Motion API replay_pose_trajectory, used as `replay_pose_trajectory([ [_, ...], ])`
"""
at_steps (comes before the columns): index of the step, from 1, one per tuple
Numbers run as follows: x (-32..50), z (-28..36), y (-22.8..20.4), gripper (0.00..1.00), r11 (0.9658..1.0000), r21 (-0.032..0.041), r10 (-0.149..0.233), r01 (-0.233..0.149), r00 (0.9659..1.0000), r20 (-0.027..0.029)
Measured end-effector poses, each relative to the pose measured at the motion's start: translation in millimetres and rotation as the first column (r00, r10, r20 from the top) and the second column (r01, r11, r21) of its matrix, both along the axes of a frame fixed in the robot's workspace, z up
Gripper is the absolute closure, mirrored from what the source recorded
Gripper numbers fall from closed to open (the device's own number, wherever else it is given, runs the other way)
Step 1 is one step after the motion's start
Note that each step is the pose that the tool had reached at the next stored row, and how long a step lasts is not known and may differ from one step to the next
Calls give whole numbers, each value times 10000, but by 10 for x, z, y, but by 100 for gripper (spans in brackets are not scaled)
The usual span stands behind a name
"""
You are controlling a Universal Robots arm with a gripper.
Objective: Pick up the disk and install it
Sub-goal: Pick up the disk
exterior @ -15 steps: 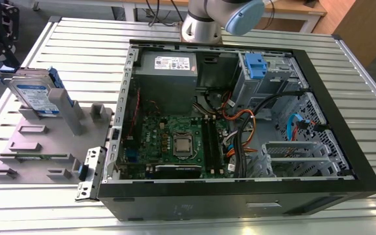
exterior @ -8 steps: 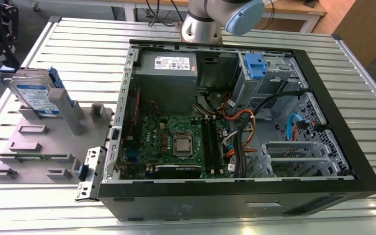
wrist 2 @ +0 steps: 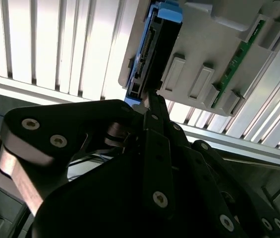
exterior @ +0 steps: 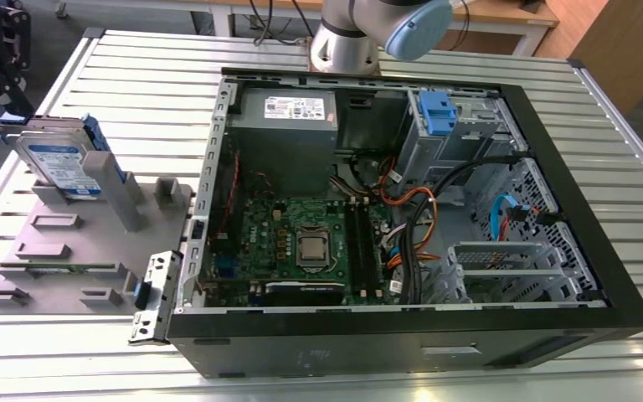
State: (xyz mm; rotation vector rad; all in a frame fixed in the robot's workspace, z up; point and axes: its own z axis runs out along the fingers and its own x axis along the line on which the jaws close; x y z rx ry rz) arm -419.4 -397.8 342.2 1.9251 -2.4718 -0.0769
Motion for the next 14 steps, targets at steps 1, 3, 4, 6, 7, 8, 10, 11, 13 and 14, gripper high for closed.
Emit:
replay_pose_trajectory([
  [1,0,0,0,89,10000,0,33,-33,10000,0],
  [3,3,-2,1,89,9999,0,103,-103,9999,0],
  [4,5,-3,1,89,9999,0,145,-145,9999,0],
  [6,11,-6,0,89,9997,0,243,-243,9997,0],
  [7,17,-6,0,89,9996,-1,283,-283,9996,-2],
  [8,25,-8,0,89,9995,-1,314,-314,9995,-2],
  [10,53,-12,0,89,9994,0,347,-347,9994,0],
  [11,71,-14,0,89,9993,0,364,-364,9993,0],
  [13,90,-19,1,89,9991,0,423,-423,9991,0],
  [14,93,-23,2,89,9989,1,475,-475,9989,2],
])
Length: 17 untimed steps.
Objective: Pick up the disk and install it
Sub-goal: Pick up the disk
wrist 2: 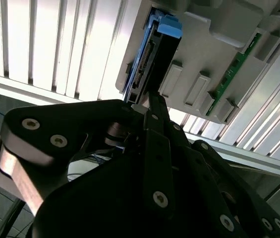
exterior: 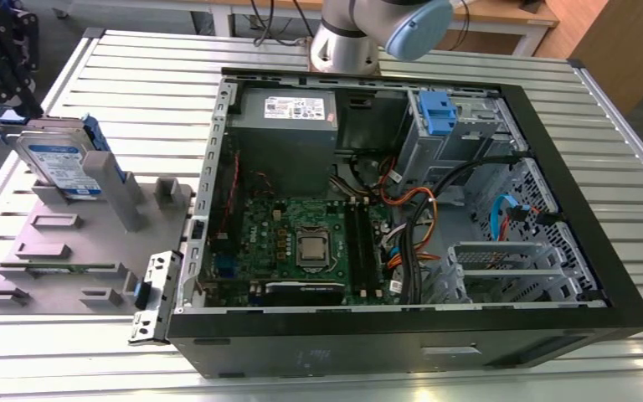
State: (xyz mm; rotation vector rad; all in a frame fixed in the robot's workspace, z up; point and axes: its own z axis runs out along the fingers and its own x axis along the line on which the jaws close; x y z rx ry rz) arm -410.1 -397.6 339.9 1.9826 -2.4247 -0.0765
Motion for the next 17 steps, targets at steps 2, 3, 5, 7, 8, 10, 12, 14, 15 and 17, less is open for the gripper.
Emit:
replay_pose_trajectory([
  [2,1,-6,1,89,9999,0,146,-146,9999,-2],
  [3,2,-9,0,89,9997,-1,234,-234,9997,-3],
  [5,3,-17,0,89,9991,-1,433,-433,9991,-3],
  [7,3,-25,0,89,9982,-1,597,-597,9982,-2],
  [8,3,-30,0,89,9978,0,656,-656,9978,-2],
  [10,5,-38,3,89,9972,-1,744,-744,9972,-3],
  [12,18,-41,7,89,9969,-1,781,-781,9969,-3],
  [14,25,-42,9,89,9968,0,799,-799,9968,-2],
  [15,25,-42,9,89,9968,0,800,-800,9968,-2],
  [17,27,-43,13,89,9968,0,802,-802,9968,-1],
])
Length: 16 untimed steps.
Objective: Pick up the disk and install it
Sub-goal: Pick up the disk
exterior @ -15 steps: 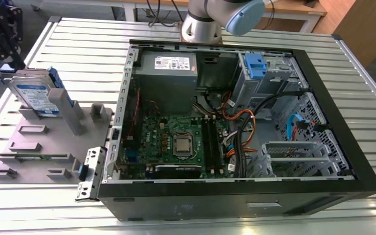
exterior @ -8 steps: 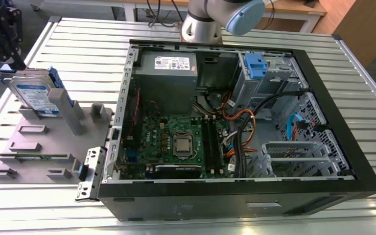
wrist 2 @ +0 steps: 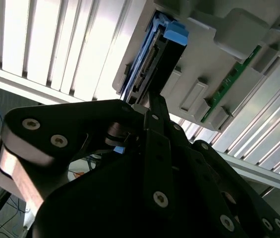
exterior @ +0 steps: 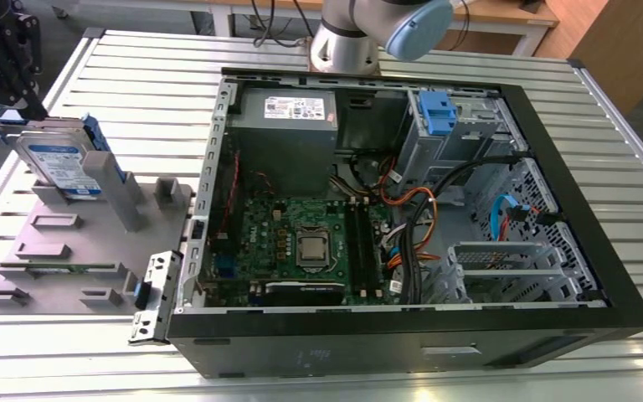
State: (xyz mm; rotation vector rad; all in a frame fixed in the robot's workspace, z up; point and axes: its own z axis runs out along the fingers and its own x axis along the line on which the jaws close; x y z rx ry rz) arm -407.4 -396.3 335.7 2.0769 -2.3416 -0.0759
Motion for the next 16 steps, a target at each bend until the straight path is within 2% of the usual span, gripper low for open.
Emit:
replay_pose_trajectory([
  [10,-1,0,6,89,10000,0,-1,1,10000,-1],
  [11,-1,0,6,83,10000,0,-1,1,10000,-2],
  [12,-1,0,6,83,10000,1,-2,2,10000,-1],
  [13,-1,0,6,71,10000,1,-1,1,10000,-1],
  [16,-1,0,6,65,10000,1,-1,1,10000,-1],
])
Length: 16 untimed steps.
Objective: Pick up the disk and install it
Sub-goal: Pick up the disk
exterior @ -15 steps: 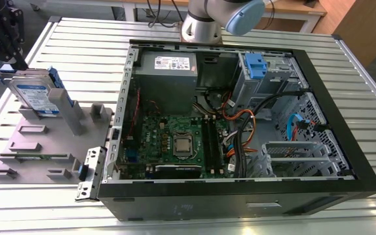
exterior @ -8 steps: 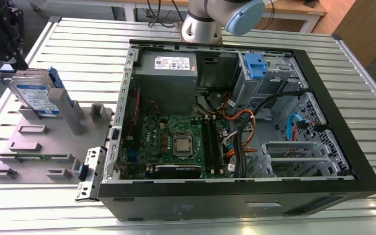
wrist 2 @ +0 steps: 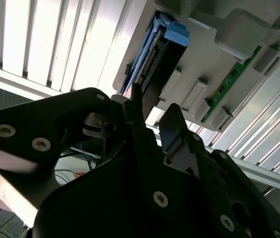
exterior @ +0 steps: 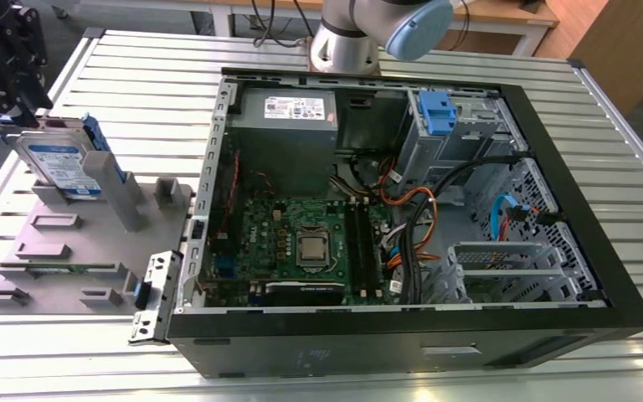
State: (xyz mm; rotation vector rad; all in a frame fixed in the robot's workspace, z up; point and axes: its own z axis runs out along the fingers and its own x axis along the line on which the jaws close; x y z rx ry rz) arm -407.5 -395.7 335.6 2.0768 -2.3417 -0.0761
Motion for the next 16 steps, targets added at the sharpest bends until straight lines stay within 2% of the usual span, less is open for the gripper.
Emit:
replay_pose_trajectory([
  [2,0,0,0,53,10000,0,0,0,10000,0],
  [4,0,0,0,53,10000,0,0,0,10000,0],
  [5,0,0,0,47,10000,0,0,0,10000,0],
  [8,1,-10,1,47,10000,4,2,-2,10000,12],
  [12,-7,-57,1,47,10000,9,79,-79,9999,102],
  [16,-14,-103,1,47,9996,9,271,-271,9995,146],
])
